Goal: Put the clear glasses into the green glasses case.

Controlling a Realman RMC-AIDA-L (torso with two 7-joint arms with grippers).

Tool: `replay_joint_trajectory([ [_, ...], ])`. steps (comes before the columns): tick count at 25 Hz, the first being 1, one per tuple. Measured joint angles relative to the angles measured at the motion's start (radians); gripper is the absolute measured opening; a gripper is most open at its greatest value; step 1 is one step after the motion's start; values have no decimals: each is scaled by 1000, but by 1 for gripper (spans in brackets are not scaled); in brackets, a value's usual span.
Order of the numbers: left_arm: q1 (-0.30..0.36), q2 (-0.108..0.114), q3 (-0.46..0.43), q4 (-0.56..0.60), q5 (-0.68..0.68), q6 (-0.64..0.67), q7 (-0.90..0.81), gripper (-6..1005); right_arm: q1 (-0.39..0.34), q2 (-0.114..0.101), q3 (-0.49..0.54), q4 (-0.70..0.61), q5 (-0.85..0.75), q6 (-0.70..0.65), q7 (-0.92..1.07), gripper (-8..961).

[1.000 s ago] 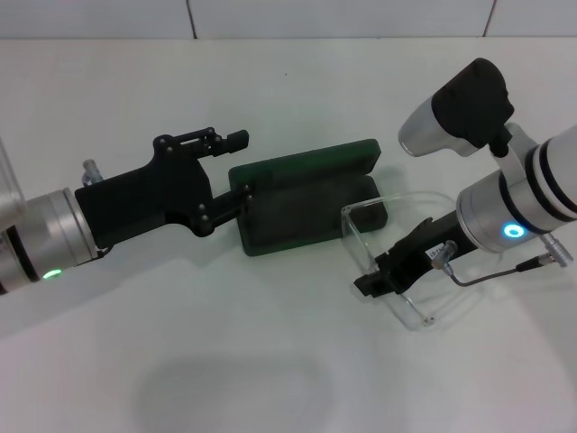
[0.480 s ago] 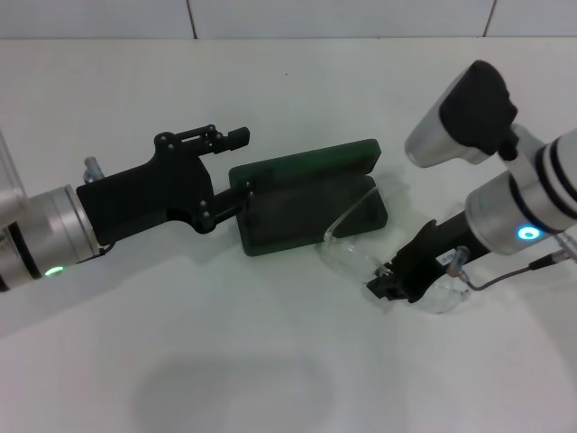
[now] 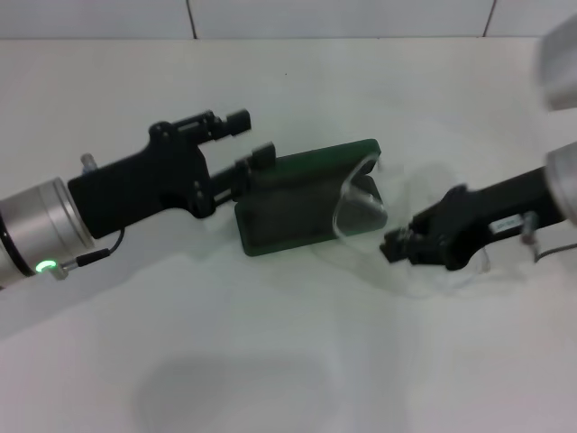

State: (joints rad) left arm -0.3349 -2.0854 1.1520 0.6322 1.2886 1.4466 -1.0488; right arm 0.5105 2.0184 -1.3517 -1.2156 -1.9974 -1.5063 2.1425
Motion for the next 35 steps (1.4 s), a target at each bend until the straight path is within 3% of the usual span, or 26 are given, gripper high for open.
replay_joint_trajectory([
  [4,-5,7,-25,-3,-26,-5,-144,534,-64,2,93,51,115,-7,-218,142],
  [6,-12,8,-58,-10,-24,-10,-231,534,-82,2,108,99,169,0,-340,135],
  [7,-12,8,-62,-12,-23,-11,-250,534,-96,1,114,177,271,0,-529,132],
  [9,-14,10,-65,-13,-23,-11,-306,534,-101,1,114,214,321,-3,-619,125],
  [12,-18,15,-66,-8,-26,1,-355,566,-100,1,111,335,429,-6,-900,126],
  [18,-60,15,-66,-6,-41,113,-357,608,-42,5,76,445,439,-3,-1125,126],
  [24,-123,21,-60,-14,-39,222,-359,603,16,6,70,533,471,-7,-1190,126],
  [29,-179,10,-43,-51,0,231,-351,602,36,7,65,550,484,-49,-1201,125],
  [35,-260,14,-48,-148,64,216,-365,602,28,7,65,545,529,-100,-1291,125],
])
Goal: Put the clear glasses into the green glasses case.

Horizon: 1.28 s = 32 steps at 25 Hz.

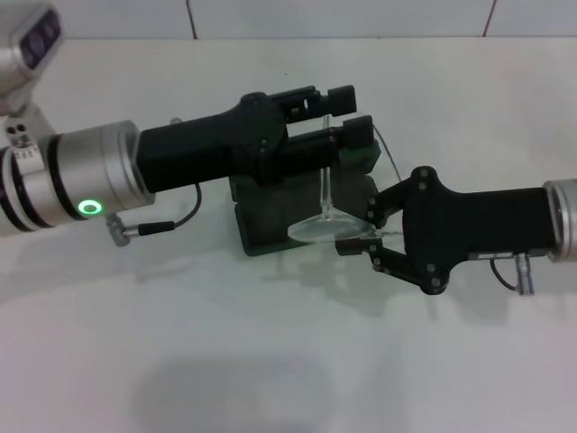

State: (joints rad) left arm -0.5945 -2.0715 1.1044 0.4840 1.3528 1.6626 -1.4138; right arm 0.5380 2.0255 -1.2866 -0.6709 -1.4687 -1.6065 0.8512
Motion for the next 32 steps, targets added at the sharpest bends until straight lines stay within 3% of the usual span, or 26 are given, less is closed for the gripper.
replay_joint_trajectory([
  [11,-7,-9,5,-23,22,-23,-49,601,-55,-1,4,1,87,-82,-156,126],
  [32,-8,-12,9,-21,90,-20,-82,599,-66,1,3,11,87,-102,-169,125],
])
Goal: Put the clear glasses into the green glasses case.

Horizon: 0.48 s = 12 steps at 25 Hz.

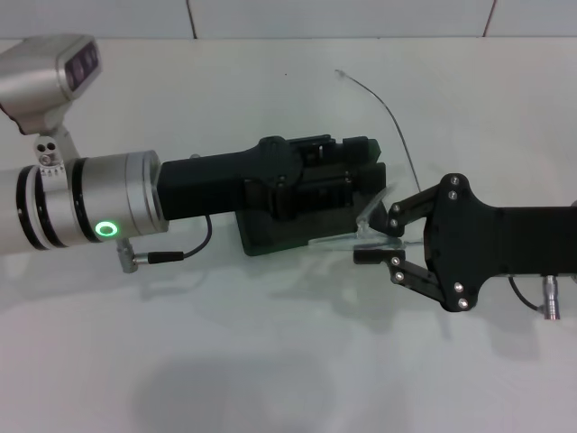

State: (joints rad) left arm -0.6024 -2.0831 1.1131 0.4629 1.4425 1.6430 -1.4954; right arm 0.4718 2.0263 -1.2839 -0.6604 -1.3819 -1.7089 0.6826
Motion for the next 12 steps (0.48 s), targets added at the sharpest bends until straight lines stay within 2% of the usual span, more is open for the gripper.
replay_joint_trajectory([
  [7,11,13,-16,3,-37,13,-2,599,-13,-6,6,-7,0,-8,-2,125],
  [12,1,10,-4,7,-33,21,-18,598,-13,-6,8,-8,-2,0,-2,125],
])
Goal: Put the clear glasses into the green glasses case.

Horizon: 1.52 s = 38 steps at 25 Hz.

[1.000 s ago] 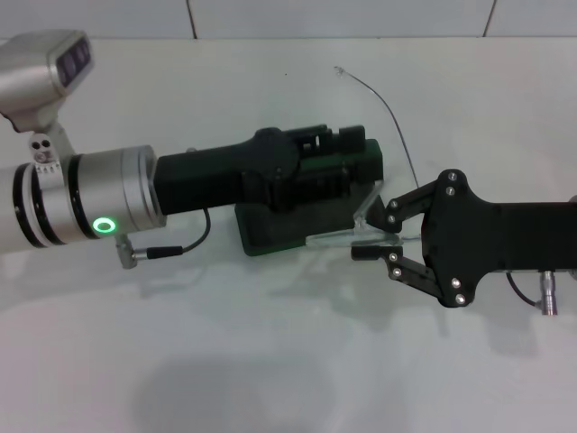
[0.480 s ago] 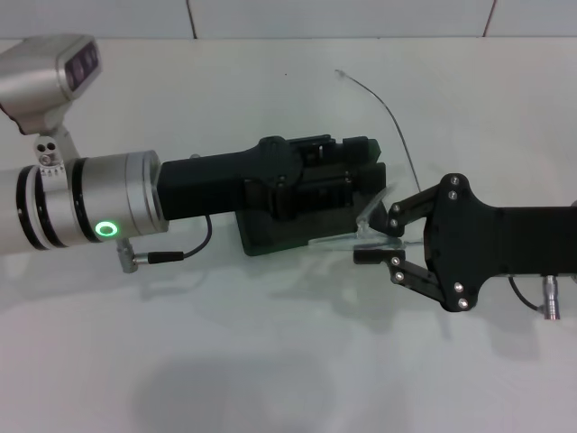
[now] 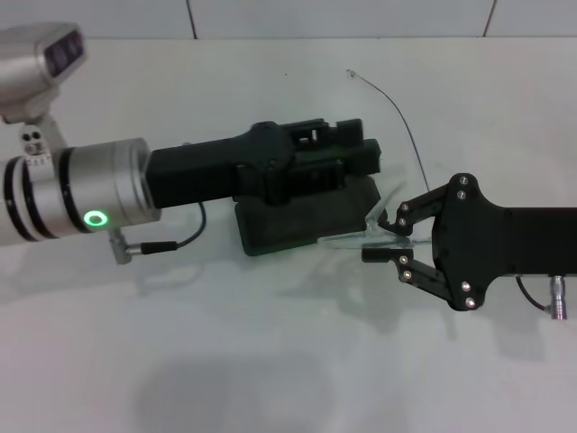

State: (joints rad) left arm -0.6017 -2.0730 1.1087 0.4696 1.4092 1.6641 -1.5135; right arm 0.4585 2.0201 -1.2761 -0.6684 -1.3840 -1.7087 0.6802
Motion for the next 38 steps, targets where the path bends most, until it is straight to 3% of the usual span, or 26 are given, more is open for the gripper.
replay_joint_trajectory([
  [9,-38,-9,14,-7,28,0,-22,598,7,0,-2,0,-6,37,-1,125],
  [26,-47,-11,24,-8,47,0,-51,597,6,-1,-6,-2,-8,30,-1,124],
  [28,-38,-6,19,-3,43,0,-51,597,4,-3,-6,-3,-8,13,-1,124],
  [33,-2,29,-1,1,43,-2,-44,597,-1,-10,0,-16,-8,-79,-1,124],
  [38,10,44,-10,2,48,-14,-23,598,0,-5,-6,-40,-10,-185,-1,124],
])
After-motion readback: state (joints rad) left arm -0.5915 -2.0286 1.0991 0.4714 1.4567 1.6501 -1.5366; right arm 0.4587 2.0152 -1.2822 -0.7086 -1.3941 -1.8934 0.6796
